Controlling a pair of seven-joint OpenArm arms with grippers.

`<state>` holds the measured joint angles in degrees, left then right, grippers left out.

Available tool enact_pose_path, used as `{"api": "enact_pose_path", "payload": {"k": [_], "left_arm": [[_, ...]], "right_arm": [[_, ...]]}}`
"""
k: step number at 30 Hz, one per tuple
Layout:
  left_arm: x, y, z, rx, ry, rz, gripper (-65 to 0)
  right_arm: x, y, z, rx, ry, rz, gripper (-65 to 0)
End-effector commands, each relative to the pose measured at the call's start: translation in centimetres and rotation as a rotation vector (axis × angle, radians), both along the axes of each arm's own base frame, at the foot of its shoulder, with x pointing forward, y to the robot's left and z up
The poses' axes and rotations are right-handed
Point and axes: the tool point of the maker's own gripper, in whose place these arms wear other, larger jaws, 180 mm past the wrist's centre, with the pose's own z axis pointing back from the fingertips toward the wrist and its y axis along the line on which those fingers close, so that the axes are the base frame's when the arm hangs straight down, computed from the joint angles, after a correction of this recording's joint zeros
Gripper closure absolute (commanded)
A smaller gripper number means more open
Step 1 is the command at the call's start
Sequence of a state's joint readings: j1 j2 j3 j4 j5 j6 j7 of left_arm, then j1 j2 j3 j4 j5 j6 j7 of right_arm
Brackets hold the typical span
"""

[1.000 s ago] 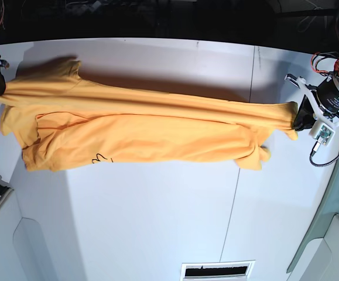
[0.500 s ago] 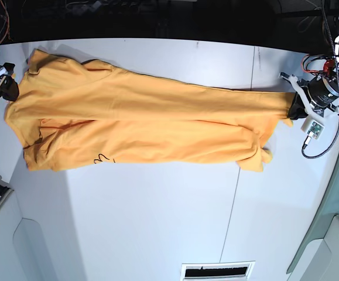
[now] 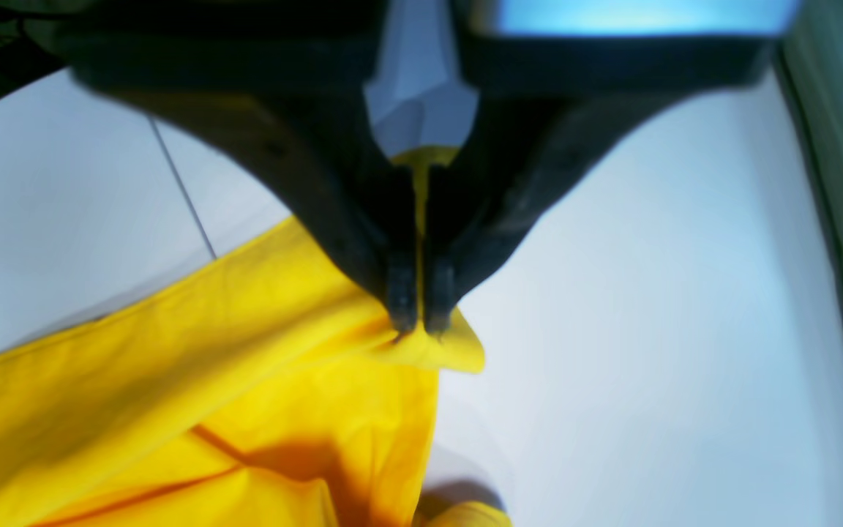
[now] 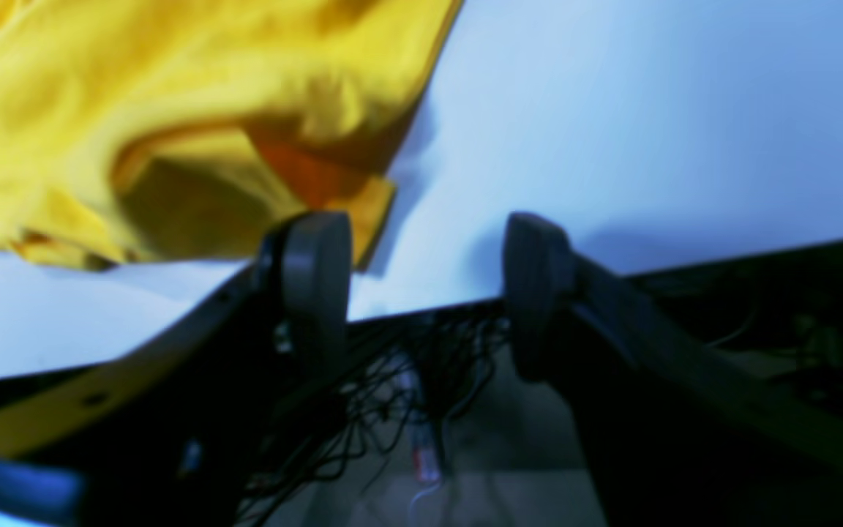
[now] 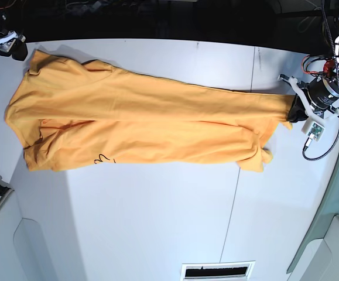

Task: Layout the t-shirt on the table in an organized manner, then fold the t-shirt properly
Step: 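Pull the shirt corner with the right gripper to smooth it flat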

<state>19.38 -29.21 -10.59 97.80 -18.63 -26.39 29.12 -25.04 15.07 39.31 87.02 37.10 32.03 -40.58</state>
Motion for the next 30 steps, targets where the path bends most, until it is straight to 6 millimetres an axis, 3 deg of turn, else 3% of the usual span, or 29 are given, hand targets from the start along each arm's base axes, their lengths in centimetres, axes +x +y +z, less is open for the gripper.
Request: {"api": "enact_pose_path", "payload": {"k": [1, 5, 8, 9, 12, 13, 17, 24, 27, 28, 30], "left_arm": [[0.8, 0.4, 1.2, 0.007, -0.041, -0.002, 0.0], [0.7, 0.4, 1.2, 0.008, -0.039, -0.002, 0.0], [0.7, 0.4, 1.2, 0.008, -0.037, -0.002, 0.0], [0.7, 0.5, 1.1, 0.009, -0.036, -0.002, 0.0], [0.7, 0.5, 1.1, 0.011, -0.034, -0.001, 0.0], [0.7, 0.6, 1.1, 0.015, -0.029, -0.001, 0.0], [0.5, 1.3, 2.0, 0.079, 0.004, -0.029, 0.0], [-0.4, -3.2, 7.6, 0.137, -0.049, -0.285, 0.0], [-1.6, -3.7, 7.4, 0.140, -0.026, -0.314, 0.0], [-2.1, -3.6, 6.9, 0.137, -0.007, -0.316, 0.0], [-2.9, -3.3, 5.9, 0.130, 0.028, -0.309, 0.0]], "right_arm": [[1.0, 0.2, 0.3, 0.004, -0.031, 0.022, -32.8], [1.5, 2.2, -2.0, 0.031, -0.002, 0.063, -32.8], [2.3, 3.1, -2.5, 0.033, -0.002, 0.091, -30.8], [2.5, 3.3, -2.5, 0.035, -0.002, 0.098, -25.7], [2.3, 3.5, -2.5, 0.038, 0.030, 0.117, -1.3], [2.0, 3.7, -2.5, 0.039, 0.048, 0.129, 0.0], [0.9, 4.2, -1.1, 0.066, 0.056, 0.147, 0.0], [-1.9, 1.8, 3.9, -0.024, -0.008, 0.128, 0.0], [-2.2, 0.7, 4.9, -0.056, -0.012, 0.114, 0.0], [-2.3, 0.6, 4.9, -0.059, -0.004, 0.112, -3.9], [-2.2, 0.6, 4.9, -0.057, -0.009, 0.109, -21.8]]}}
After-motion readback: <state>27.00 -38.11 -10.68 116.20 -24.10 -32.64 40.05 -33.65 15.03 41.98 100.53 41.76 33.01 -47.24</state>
